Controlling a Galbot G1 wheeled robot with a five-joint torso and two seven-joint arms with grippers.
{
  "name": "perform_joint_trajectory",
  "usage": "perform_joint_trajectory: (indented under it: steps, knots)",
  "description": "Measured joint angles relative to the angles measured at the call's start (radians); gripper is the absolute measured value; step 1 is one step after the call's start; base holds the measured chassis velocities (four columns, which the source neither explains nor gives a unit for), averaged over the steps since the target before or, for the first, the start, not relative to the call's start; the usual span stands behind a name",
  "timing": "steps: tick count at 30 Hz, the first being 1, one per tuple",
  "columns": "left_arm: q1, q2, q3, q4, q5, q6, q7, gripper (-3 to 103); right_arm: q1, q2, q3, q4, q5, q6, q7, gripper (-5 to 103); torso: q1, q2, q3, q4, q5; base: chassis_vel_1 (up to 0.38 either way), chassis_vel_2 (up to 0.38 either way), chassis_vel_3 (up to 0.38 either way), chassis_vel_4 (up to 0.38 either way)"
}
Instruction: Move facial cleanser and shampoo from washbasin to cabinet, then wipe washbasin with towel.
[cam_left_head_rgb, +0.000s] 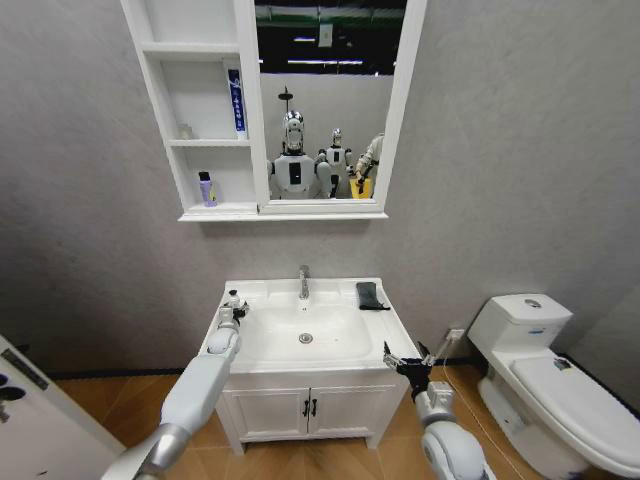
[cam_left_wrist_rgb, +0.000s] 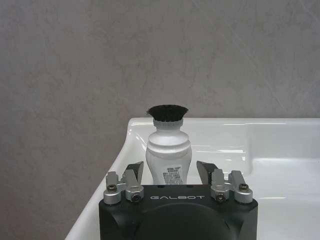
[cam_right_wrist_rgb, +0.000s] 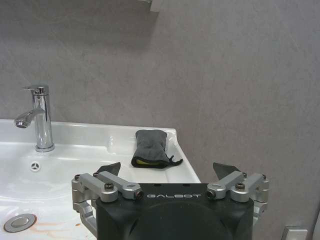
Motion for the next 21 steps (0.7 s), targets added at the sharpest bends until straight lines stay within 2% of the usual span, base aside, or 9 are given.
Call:
perform_joint_trajectory:
  steps: [3, 6, 10, 11, 12, 15, 18, 20, 21]
  knots:
    - [-0.007, 0.003, -0.009, 0.003, 0.000, -0.002, 0.001, 47, 0.000, 0.002, -0.004, -0.004, -0.008, 0.000, 0.001, 100, 0.000, 0.000, 0.000, -0.0001, 0.0000, 0.000, 0.000, 0.000, 0.000]
    - [-0.001, 0.012, -0.012, -0.016, 0.000, -0.002, -0.003, 40, 0.001, 0.004, -0.008, -0.007, -0.014, 0.000, 0.002, 100, 0.000, 0.000, 0.000, 0.0000, -0.0001, 0.000, 0.000, 0.000, 0.000]
    - [0.035, 0.042, -0.013, -0.107, -0.013, 0.014, -0.050, 30, 0.005, 0.006, -0.016, -0.008, -0.019, 0.000, 0.004, 100, 0.000, 0.000, 0.000, 0.0000, -0.0002, 0.000, 0.000, 0.000, 0.000]
    - [0.060, 0.068, -0.009, -0.183, -0.032, 0.039, -0.080, 30, 0.006, 0.006, -0.018, -0.007, -0.020, -0.001, 0.004, 100, 0.000, 0.000, 0.000, 0.0000, -0.0003, 0.000, 0.000, 0.000, 0.000]
    - [0.060, 0.068, -0.009, -0.183, -0.032, 0.039, -0.080, 30, 0.006, 0.006, -0.018, -0.007, -0.020, -0.001, 0.004, 100, 0.000, 0.000, 0.000, 0.0000, -0.0003, 0.000, 0.000, 0.000, 0.000]
    - [0.126, 0.152, 0.004, -0.465, -0.108, 0.106, -0.179, 30, 0.007, 0.008, -0.023, -0.007, -0.026, -0.002, 0.004, 100, 0.000, 0.000, 0.000, 0.0000, 0.0005, 0.000, 0.000, 0.000, 0.000]
    - [0.143, 0.182, 0.009, -0.559, -0.151, 0.134, -0.229, 30, 0.007, 0.010, -0.027, -0.007, -0.031, -0.002, 0.004, 100, 0.000, 0.000, 0.000, 0.0002, -0.0001, 0.000, 0.000, 0.000, 0.000]
    - [0.150, 0.222, 0.017, -0.672, -0.216, 0.174, -0.296, 30, 0.007, 0.014, -0.034, -0.007, -0.036, -0.002, 0.004, 100, 0.000, 0.000, 0.000, 0.0002, -0.0003, 0.000, 0.000, 0.000, 0.000]
    - [0.140, 0.261, 0.028, -0.760, -0.284, 0.209, -0.347, 30, 0.007, 0.017, -0.040, -0.007, -0.042, -0.001, 0.003, 100, 0.000, 0.000, 0.000, 0.0003, 0.0000, 0.000, 0.000, 0.000, 0.000]
